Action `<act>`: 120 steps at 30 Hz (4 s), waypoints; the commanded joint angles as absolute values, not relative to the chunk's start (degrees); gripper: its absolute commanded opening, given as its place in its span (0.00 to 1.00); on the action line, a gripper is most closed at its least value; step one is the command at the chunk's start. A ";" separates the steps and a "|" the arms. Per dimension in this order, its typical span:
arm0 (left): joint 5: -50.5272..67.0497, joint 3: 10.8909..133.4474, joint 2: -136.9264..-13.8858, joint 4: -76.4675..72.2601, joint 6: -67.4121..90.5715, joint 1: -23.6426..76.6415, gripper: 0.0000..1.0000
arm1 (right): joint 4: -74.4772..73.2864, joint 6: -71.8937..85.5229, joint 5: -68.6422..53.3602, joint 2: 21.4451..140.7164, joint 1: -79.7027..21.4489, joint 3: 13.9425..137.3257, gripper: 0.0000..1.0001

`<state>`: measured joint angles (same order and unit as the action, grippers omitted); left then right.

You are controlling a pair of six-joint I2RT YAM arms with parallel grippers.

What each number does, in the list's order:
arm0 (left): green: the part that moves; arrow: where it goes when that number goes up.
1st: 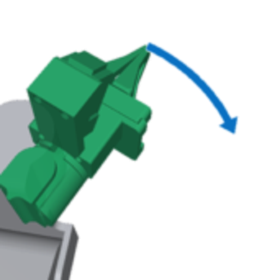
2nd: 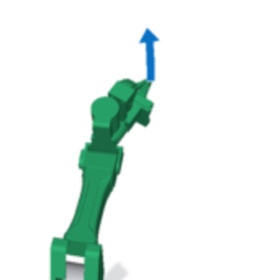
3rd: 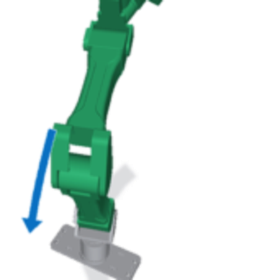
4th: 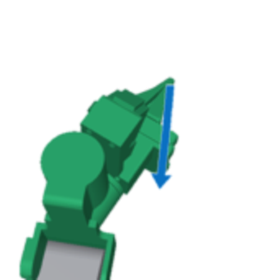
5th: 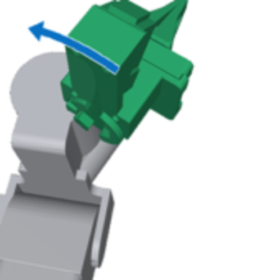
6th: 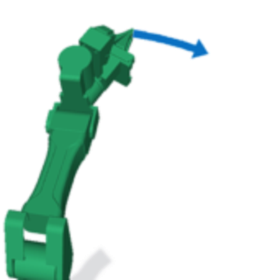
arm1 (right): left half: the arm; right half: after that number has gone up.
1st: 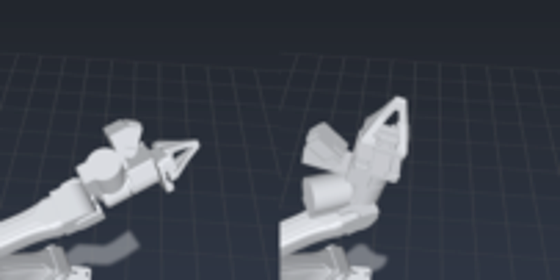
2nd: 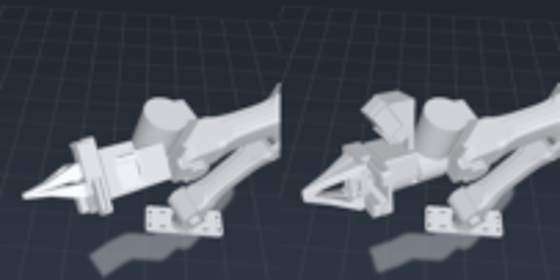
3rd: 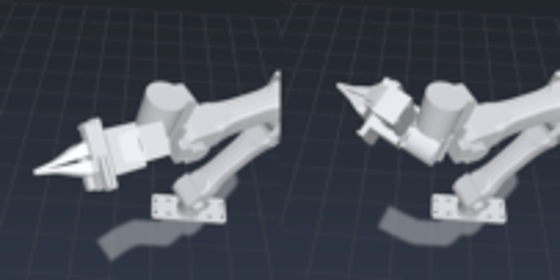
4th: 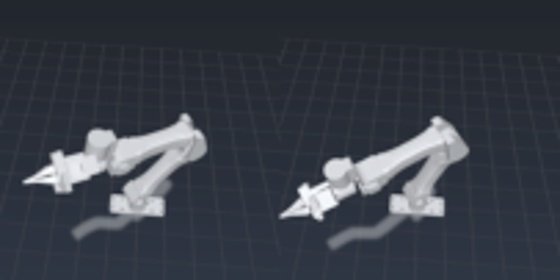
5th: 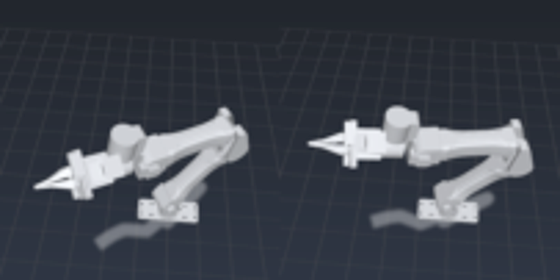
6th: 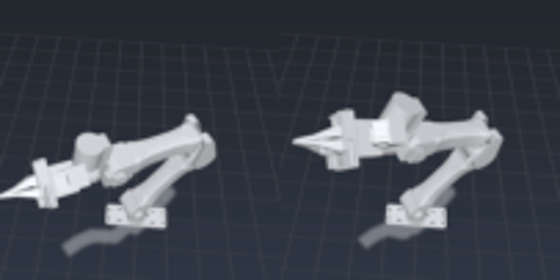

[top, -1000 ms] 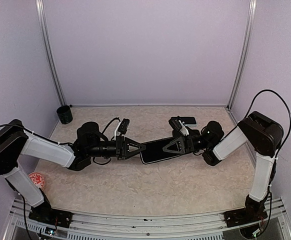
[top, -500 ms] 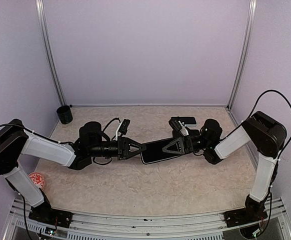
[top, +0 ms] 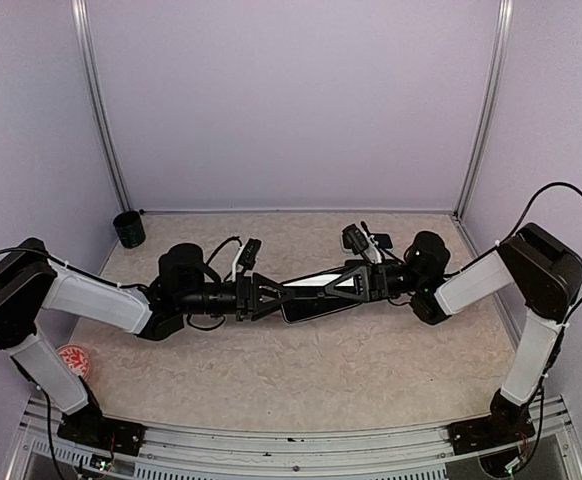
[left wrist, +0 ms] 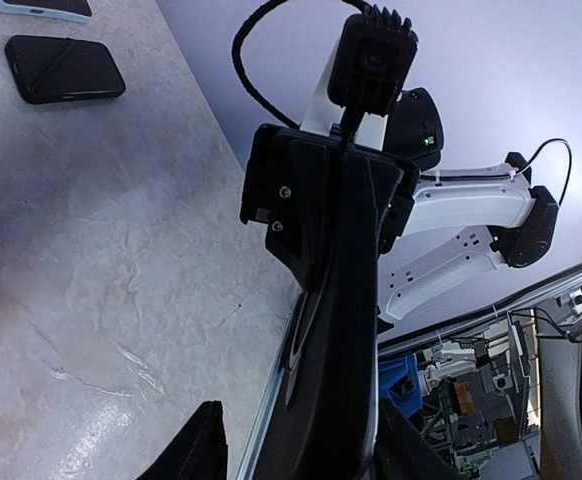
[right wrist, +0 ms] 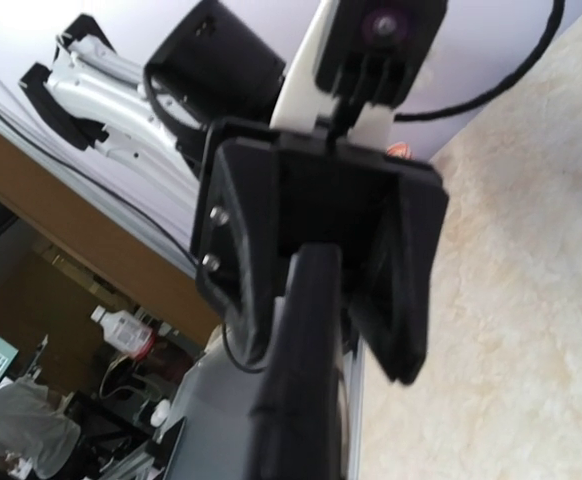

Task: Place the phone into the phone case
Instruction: Press the phone against the phone case.

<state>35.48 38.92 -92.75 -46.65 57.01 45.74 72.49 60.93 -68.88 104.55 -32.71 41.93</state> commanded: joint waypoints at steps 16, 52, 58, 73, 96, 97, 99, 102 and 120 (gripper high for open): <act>38.41 38.52 -92.70 -51.52 56.91 47.71 0.45 | 75.62 62.21 -60.77 100.61 -31.64 41.47 0.13; 37.37 37.27 -94.28 -53.90 62.38 46.18 0.19 | 65.03 47.69 -57.61 95.13 -31.55 39.35 0.12; 39.19 38.17 -95.34 -56.19 62.49 47.05 0.35 | 70.92 51.47 -56.85 94.97 -31.60 38.65 0.09; 38.98 38.67 -96.71 -57.86 62.51 47.17 0.11 | 67.68 50.95 -53.29 92.36 -31.86 38.17 0.07; 34.10 38.95 -90.66 -45.13 51.84 45.65 0.43 | 76.62 64.25 -56.25 95.31 -31.82 38.62 0.07; 34.21 39.06 -90.54 -45.40 51.71 45.66 0.43 | 76.46 64.18 -56.21 95.32 -31.82 38.67 0.07; 34.60 39.24 -90.44 -47.09 51.89 45.70 0.45 | 76.17 64.15 -56.16 95.57 -31.82 38.76 0.07; 35.84 39.44 -90.67 -50.69 52.75 45.79 0.45 | 76.32 64.35 -56.07 96.12 -31.86 38.76 0.07; 37.10 41.49 -94.73 -53.83 55.34 46.32 0.36 | 73.60 61.04 -55.03 97.08 -33.06 38.56 0.07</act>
<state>36.12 39.92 -93.62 -50.89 54.85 46.04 71.83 62.98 -55.59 96.97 -32.23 37.50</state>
